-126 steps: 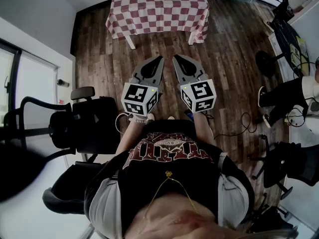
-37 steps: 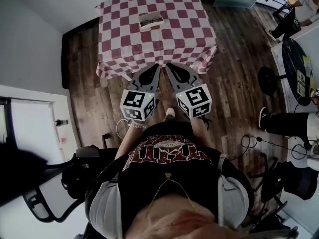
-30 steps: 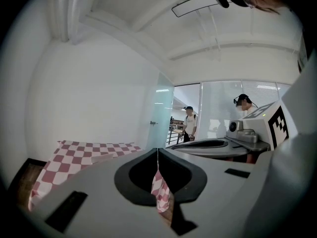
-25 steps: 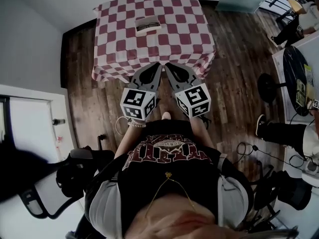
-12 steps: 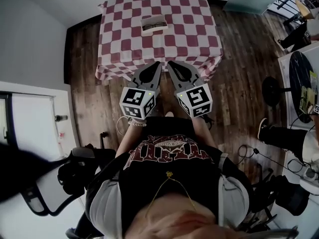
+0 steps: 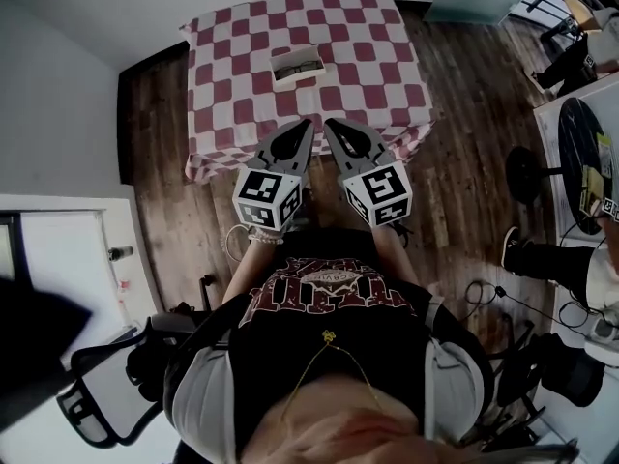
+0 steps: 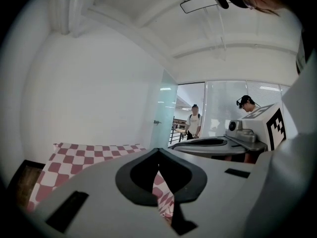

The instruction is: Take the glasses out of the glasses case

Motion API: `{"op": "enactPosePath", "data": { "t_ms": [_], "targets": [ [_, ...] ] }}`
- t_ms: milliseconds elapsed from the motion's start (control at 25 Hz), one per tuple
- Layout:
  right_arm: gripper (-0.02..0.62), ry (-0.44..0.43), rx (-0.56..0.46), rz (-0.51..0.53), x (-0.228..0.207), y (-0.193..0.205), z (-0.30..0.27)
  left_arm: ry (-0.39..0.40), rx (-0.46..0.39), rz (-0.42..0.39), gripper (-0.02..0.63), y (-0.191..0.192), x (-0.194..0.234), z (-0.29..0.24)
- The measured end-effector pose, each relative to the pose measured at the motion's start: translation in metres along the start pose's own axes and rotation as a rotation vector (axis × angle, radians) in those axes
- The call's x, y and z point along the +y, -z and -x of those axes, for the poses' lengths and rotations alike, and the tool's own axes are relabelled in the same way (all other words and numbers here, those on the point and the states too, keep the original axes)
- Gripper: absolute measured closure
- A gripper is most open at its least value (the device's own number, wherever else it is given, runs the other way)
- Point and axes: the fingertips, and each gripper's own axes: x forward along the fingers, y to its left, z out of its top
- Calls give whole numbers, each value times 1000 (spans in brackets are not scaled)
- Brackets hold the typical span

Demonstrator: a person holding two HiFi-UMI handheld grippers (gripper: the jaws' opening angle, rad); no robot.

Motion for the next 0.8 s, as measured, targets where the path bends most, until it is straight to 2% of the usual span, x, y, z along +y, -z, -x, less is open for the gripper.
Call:
{"op": "enactPosePath", "data": {
  "t_ms": [480, 800],
  "targets": [
    [574, 22, 16, -16, -21, -9, -79, 39, 39, -28, 607, -13, 71, -36],
    [574, 59, 20, -40, -28, -6, -111, 71, 49, -26, 607, -14, 100, -48]
  ]
}}
